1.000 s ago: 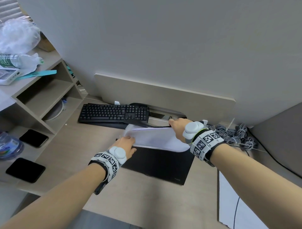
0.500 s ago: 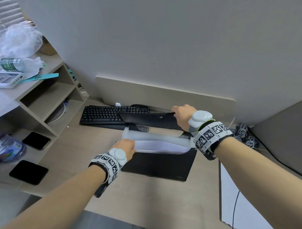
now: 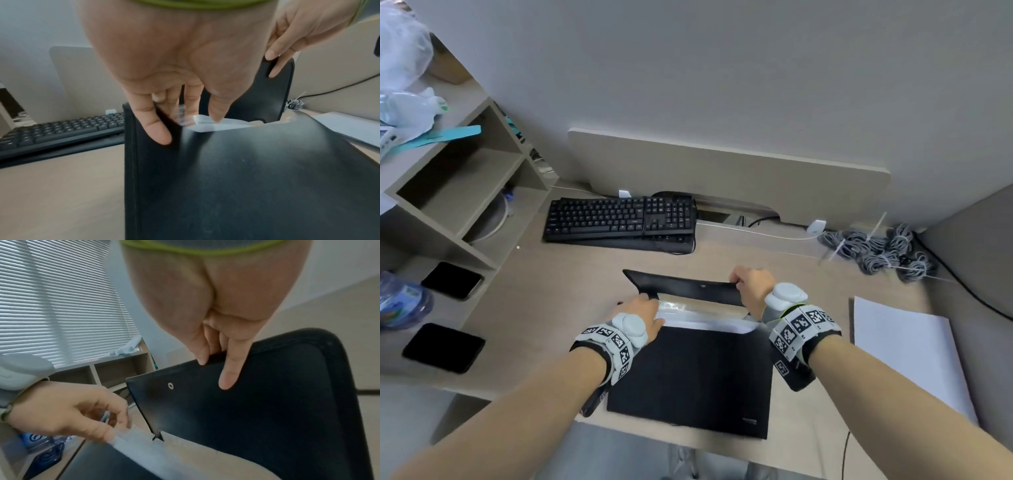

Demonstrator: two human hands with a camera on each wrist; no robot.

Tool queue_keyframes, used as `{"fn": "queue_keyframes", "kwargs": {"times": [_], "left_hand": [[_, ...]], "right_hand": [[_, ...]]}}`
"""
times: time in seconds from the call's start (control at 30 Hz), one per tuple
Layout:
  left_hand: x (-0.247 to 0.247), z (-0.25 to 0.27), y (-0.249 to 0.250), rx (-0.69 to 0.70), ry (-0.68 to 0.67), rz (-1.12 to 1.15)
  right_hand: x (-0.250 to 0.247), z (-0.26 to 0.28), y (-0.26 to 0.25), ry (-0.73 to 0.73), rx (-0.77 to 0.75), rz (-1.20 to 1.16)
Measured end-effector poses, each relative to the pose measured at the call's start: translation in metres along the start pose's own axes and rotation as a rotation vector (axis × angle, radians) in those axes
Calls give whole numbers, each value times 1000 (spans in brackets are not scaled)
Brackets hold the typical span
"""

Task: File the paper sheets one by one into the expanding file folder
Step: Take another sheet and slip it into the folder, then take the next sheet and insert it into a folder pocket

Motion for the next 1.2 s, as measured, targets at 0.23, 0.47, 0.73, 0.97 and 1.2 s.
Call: {"fn": "queue_keyframes", "kwargs": {"times": [0.23, 0.47, 0.73, 0.97, 1.2], "left_hand": [[29, -7, 43, 76, -19, -1], [41, -12, 172, 150, -97, 122], [58, -27, 350, 182, -170, 266], [96, -42, 407, -22, -305, 399], [130, -41, 420, -247, -345, 806]], "right_hand": [[16, 19, 55, 58, 58, -137], [-13, 73, 185, 150, 171, -213], [-12, 162, 374, 154, 479, -279], [25, 203, 452, 131, 636, -324], [53, 204, 455, 98, 597, -245]]}}
Point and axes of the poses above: each hand's wrist, its own z-axis away from the middle knuckle, its own x-axis out of the palm, y = z × x, the point moved 8 cm from there along -z, towards the middle knuckle, and after that the axes turned 5 degrees about y, right-handed, at the moved point
